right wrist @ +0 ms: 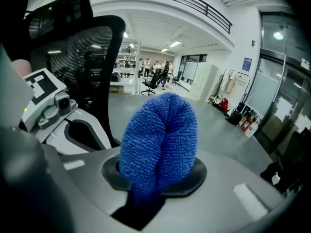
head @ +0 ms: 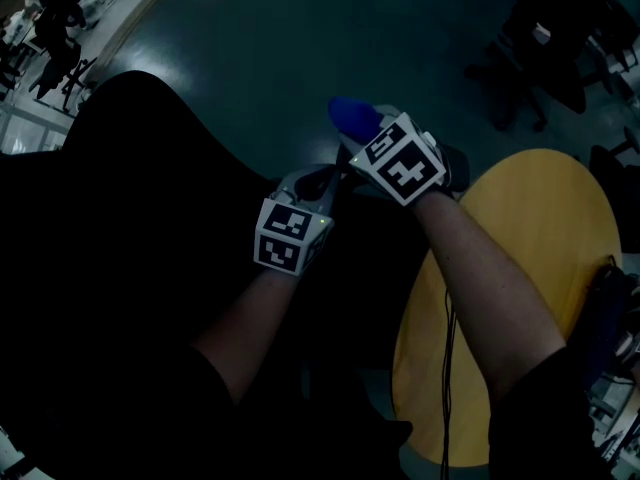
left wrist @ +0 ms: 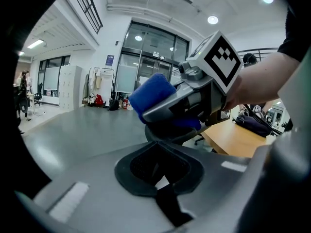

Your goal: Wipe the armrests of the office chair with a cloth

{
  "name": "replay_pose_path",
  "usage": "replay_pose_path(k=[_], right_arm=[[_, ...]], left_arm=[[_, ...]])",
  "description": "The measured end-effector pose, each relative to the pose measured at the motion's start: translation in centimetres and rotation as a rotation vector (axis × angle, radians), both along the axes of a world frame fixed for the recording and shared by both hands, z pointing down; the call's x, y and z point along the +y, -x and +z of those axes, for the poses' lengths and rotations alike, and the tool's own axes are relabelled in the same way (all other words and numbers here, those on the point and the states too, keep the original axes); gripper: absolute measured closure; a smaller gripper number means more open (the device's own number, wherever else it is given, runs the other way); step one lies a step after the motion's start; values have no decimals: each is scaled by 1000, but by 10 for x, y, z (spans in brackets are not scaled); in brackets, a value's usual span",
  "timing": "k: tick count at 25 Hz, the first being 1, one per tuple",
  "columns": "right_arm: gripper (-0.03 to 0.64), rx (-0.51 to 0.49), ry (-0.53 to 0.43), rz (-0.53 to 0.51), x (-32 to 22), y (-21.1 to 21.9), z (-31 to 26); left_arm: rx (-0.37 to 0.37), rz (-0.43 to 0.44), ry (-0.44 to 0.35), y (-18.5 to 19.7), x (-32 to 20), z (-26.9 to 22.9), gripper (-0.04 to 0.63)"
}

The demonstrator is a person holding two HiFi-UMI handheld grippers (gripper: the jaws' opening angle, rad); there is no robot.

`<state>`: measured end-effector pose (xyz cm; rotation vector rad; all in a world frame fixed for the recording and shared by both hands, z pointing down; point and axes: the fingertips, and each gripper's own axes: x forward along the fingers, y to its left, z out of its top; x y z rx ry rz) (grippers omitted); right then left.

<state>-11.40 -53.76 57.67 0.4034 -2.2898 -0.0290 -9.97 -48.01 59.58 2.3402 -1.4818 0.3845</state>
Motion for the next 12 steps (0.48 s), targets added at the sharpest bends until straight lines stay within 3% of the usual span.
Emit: replay_pose_path(k=[8,12], right_arm=[[508,-80,57,-35,34,43,-10],[508,-174,67,-22,46,38,-28]], left_arm=[[-18,12,24,4,3,-1,581],[-30,14,27,5,3,2,580]])
